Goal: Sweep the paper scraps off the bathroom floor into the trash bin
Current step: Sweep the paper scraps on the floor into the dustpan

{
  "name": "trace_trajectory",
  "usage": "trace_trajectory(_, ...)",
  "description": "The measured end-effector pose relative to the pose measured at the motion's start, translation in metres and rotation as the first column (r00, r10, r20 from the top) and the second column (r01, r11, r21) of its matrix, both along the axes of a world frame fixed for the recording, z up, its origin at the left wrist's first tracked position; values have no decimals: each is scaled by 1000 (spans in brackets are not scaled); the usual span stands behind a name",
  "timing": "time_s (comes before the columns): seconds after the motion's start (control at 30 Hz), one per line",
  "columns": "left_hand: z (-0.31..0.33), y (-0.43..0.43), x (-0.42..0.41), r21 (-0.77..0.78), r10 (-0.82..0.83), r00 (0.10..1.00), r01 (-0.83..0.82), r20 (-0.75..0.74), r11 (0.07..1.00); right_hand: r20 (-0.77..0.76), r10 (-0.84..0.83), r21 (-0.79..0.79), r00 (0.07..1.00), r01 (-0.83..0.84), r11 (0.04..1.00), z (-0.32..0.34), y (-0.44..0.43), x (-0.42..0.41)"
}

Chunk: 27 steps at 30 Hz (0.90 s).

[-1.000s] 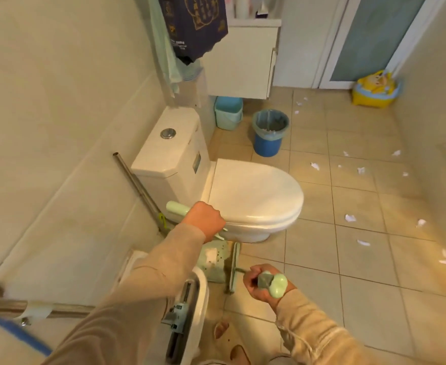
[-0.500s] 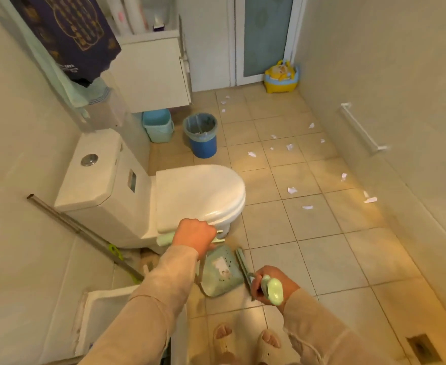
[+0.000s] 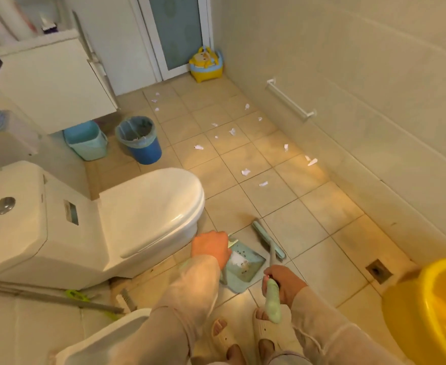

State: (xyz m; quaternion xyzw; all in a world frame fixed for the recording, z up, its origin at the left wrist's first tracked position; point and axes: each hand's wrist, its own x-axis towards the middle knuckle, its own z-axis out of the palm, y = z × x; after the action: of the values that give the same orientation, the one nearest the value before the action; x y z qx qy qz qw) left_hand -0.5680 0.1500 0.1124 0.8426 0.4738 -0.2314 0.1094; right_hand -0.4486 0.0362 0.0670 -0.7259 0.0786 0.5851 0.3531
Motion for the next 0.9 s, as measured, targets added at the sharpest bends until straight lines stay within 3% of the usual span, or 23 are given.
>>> trace_trajectory(0.13,-5,4,1,-90,62,997,-65,-34,994,-32,92,-73,995,-95,993,1,-11,6)
trace_trajectory(0.27,-10,6,-10,-26,21,1000,-22,-13,999,9,216,-92,976,-214,972,-2,-9,14)
trace_trajectory(0.4,-11,13,-14,4,14,1000,-14,25,1000,-21,187,-2,982,-187,982,-5,5,21)
trace_trajectory(0.73,0,55,28,18,83,995,-84,58,996,4,78,-18,997,-78,997,-4,40,62)
trace_trajectory(0.9,1,87,77,43,126,990,-129,70,991,16,163,-51,986,-162,985,-10,80,114)
